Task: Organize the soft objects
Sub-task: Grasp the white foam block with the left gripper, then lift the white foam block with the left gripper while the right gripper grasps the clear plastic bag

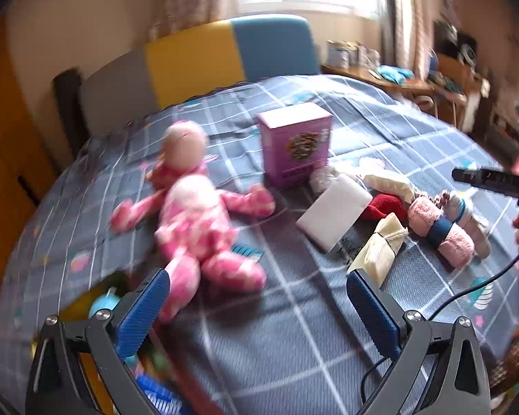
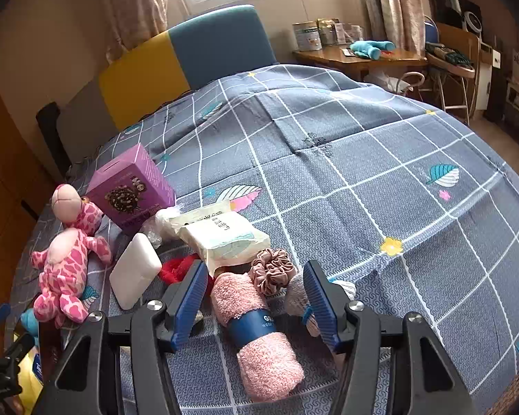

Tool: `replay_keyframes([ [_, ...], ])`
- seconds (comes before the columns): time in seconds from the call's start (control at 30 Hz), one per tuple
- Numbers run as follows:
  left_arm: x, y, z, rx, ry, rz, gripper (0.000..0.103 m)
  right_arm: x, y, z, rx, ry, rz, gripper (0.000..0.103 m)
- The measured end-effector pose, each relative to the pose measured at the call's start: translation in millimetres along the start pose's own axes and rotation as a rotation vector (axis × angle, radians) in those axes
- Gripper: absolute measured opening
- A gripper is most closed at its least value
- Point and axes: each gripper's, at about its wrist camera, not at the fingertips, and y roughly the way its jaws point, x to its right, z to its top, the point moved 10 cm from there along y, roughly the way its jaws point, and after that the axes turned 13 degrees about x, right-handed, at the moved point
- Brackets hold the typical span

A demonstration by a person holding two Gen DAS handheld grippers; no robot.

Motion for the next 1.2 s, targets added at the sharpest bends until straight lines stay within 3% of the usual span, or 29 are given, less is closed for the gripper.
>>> replay_keyframes([
  [0.13, 32, 34, 10, -0.028, 0.074, -0.054, 0.103, 4, 2, -4, -0.038, 0.052, 0.025, 0.058],
  [0.43, 94, 107, 14, -0.084, 0.270, -0.164, 0.103, -12, 6, -19, -0.097, 0.022, 0.072, 0.058],
  [0.6, 108, 142, 10, -0.120, 0.326, -0.194, 0.103, -10, 10, -24, -0.115, -0.045, 0.018, 0.058],
  [0.83, 118, 171, 4, -0.148, 0.317, -0.235, 0.102, -18, 8, -23, -0.075, -0.216, -0.049, 0.058],
  [0.97, 122, 177, -3, -0.162, 0.313, -0.259, 0.086, -26, 8, -27, -0.076, -0.282, -0.047, 0.058],
  [1.2, 128, 185, -15, -0.186, 0.321, -0.283, 0.068, -34, 6, -28, -0.066, -0.333, -0.039, 0.058],
])
